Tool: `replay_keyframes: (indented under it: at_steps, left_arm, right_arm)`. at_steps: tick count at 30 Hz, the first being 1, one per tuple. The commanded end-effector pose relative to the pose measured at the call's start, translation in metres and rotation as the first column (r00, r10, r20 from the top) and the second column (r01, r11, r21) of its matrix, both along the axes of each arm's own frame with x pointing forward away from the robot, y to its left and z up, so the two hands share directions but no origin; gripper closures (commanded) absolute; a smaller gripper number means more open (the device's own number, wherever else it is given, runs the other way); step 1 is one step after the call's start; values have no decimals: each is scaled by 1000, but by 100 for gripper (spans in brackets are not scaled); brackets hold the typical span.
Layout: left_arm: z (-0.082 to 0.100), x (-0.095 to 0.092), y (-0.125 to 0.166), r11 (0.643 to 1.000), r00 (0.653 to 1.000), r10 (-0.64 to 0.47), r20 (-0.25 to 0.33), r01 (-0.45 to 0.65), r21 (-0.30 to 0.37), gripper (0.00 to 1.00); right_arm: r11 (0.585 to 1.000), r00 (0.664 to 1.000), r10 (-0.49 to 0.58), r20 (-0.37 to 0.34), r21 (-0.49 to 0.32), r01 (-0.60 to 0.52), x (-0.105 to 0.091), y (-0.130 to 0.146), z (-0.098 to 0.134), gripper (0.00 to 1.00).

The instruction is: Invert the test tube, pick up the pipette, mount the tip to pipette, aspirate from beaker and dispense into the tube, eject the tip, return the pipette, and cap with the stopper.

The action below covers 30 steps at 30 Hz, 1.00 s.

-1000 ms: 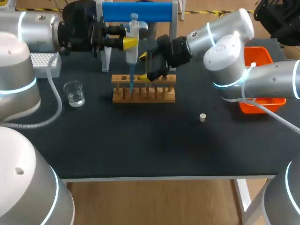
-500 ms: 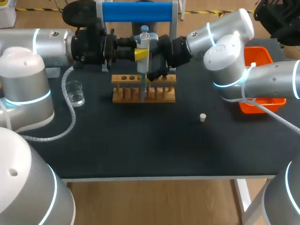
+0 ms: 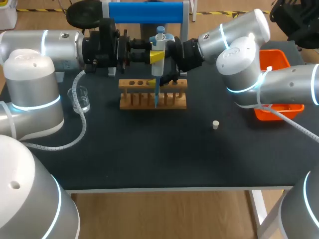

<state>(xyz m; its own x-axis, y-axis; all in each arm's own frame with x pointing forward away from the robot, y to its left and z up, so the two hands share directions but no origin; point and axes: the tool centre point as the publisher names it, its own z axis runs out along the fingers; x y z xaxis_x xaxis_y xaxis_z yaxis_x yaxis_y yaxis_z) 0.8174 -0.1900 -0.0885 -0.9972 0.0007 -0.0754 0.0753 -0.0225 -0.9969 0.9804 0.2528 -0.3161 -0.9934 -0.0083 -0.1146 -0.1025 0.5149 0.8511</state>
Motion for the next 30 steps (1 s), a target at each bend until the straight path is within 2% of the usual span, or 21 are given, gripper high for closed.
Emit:
replay_keyframes:
  at_steps: [1,8,15,24,26,30]
  left_arm:
    - [0,-2,0,1000,1000,5,1,-5,-2,100]
    - [0,-2,0,1000,1000,5,1,-5,-2,100]
    - [0,-2,0,1000,1000,5,1,-5,-2,100]
    - [0,-2,0,1000,1000,5,1,-5,-2,100]
    - [0,-2,0,1000,1000,5,1,-5,-2,100]
    - [1,-5,-2,1000,1000,24,-6,-24,7,100]
  right_arm:
    - [1000,1000,4,-3,-3,-4,2,0,0,0]
    - [1000,1000,-20,8,9,20,-2,-19,8,0]
    - [999,999,-36,33,29,35,-18,-48,22,0]
    - [995,997,-45,69,93,39,-53,-92,56,0]
    - [992,996,-51,71,118,42,-57,-100,62,0]
    - [983,994,-49,93,180,32,-76,-112,83,0]
